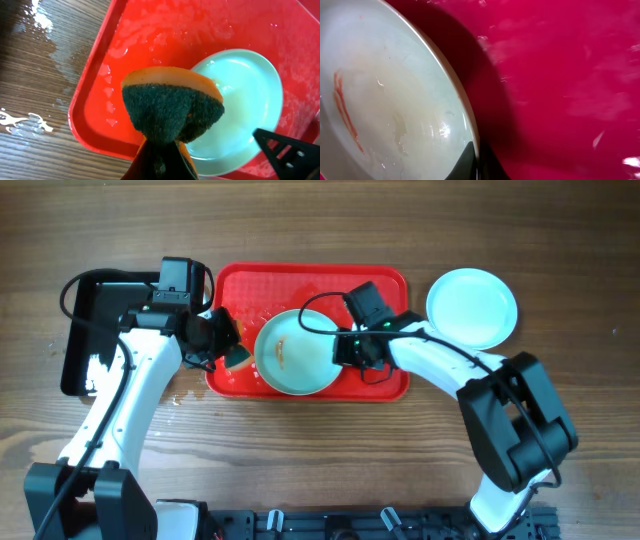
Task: Clean dirty plates on tray and stack at the side
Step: 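Scrub the last plate with the sponge in the left gripper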
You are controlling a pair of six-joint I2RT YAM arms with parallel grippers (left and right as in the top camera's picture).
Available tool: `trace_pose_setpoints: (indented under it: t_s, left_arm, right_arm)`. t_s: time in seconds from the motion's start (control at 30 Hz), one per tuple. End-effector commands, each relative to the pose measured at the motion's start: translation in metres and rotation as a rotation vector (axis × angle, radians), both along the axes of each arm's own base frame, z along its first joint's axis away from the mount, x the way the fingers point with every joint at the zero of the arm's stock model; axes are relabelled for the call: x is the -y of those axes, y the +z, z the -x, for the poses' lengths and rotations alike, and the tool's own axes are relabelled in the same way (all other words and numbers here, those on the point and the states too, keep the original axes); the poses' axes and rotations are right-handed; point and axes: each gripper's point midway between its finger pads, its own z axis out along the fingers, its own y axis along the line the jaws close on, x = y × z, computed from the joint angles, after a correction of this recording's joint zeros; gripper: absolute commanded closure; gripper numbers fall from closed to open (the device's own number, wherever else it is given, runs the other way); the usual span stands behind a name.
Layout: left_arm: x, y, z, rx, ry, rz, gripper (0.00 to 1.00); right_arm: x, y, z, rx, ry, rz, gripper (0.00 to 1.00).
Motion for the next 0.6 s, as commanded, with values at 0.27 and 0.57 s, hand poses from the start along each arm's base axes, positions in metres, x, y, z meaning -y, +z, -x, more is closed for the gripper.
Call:
trace_pose_setpoints:
  t_s: [0.27, 0.57]
  left_arm:
    - [0.054, -0.019, -0.023, 0.079, -0.154, -0.028, 0.96]
    - [0.098, -0.079, -0.047, 0.051, -0.230, 0.074, 0.96]
  right_arm:
    - [-0.008, -0.024, -0.028, 0.121, -0.015, 0.024, 0.96]
    - [-0.016, -0.023, -0.023, 0.092, 0.003, -0.021, 0.96]
